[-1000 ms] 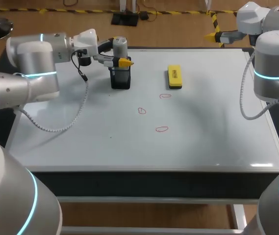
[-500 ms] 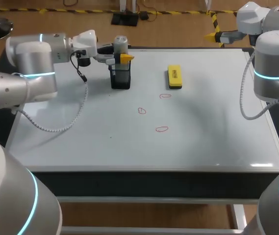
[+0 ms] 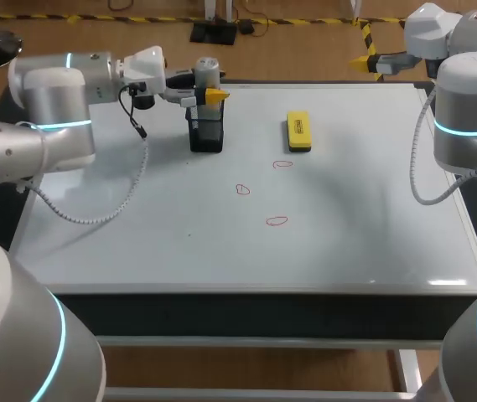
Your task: Pick up the inspection probe, press it on each red-marked spot on the whiteboard one by one, put down the probe, pick up the eraser, and wipe off all the red marks.
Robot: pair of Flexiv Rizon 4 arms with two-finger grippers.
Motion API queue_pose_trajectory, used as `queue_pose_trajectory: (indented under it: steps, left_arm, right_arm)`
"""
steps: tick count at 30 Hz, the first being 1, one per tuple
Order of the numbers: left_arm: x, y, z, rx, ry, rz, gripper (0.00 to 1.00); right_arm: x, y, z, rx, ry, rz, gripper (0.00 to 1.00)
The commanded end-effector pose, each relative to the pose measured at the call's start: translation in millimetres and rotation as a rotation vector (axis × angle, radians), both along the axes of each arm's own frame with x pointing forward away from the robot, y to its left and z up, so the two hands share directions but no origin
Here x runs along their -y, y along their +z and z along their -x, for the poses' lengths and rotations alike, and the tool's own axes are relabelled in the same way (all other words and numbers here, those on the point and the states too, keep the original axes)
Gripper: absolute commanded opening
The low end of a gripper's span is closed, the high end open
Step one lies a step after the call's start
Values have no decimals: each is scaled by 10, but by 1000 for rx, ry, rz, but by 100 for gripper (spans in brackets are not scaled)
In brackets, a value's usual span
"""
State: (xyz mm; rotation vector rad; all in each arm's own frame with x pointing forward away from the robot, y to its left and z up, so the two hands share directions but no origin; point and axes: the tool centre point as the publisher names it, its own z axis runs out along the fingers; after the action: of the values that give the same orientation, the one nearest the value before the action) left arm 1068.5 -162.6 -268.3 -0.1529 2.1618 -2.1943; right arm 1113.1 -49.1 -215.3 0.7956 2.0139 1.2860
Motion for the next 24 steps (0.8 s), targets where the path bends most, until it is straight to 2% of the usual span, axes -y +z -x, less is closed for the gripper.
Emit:
queue_pose_trajectory:
  steps: [1, 7, 18, 24]
  left_arm:
    - [-12, 108, 37, 11, -2, -12, 0]
    - [-12, 273, 66, 22, -6, -17, 0]
    - [-64, 626, 174, 88, 10, -19, 0]
    - [-114, 801, 212, 95, 20, -25, 0]
  right_arm:
    - [3, -4, -3, 1, 1, -1, 100]
    - [3, -4, -3, 1, 1, -1, 100]
    - [3, -4, -3, 1, 1, -1, 100]
    - [3, -4, -3, 1, 1, -1, 100]
